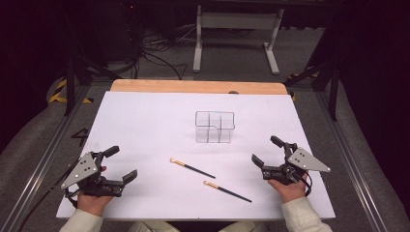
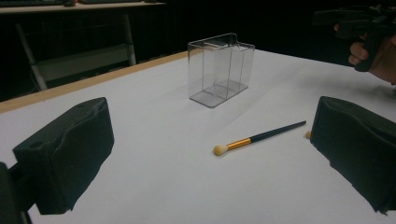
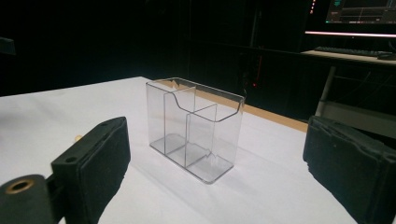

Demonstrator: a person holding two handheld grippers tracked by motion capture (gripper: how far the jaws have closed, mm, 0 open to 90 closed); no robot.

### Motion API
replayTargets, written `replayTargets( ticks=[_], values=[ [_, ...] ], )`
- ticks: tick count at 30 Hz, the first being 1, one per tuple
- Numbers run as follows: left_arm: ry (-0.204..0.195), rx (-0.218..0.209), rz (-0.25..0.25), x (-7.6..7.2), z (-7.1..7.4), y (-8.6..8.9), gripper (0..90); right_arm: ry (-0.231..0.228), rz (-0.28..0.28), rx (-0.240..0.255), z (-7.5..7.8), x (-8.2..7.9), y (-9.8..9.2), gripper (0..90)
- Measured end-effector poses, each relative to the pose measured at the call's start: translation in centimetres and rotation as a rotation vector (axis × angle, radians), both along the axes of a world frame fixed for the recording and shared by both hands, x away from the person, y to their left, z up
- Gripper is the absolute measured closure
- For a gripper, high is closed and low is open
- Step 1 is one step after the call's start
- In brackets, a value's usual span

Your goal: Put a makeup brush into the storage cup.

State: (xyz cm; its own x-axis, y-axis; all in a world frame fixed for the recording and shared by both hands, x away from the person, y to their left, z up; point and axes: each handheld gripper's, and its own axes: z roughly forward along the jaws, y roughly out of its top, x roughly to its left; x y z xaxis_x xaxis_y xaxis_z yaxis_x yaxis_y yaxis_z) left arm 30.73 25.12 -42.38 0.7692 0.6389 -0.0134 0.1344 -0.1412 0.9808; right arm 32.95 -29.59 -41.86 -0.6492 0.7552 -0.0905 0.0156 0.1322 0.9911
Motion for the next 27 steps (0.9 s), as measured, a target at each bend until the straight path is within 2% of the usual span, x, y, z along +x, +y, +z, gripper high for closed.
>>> replayTargets(
  ticks=[5,11,14,25,27],
  values=[
    [-0.012,-0.006,-0.003,-0.09,0.29,0.05,0.4,-0.002,0.002,0.0,0.03,-0.02,-0.03,7.7],
    [0.001,-0.027,0.005,0.06,0.2,0.44,0.4,-0.004,-0.002,0.008,0.14,-0.08,-0.14,7.7],
    [-0.012,-0.028,0.006,0.05,0.26,0.48,0.4,-0.007,-0.002,0.01,0.15,-0.11,-0.15,7.5],
    [-0.022,-0.036,0.007,0.39,0.47,0.47,0.4,0.008,0.002,-0.011,0.02,-0.24,0.12,7.1],
    [-0.023,-0.036,0.011,0.33,0.51,0.5,0.4,0.018,0.006,-0.001,0.21,-0.19,0.18,7.4]
  ],
)
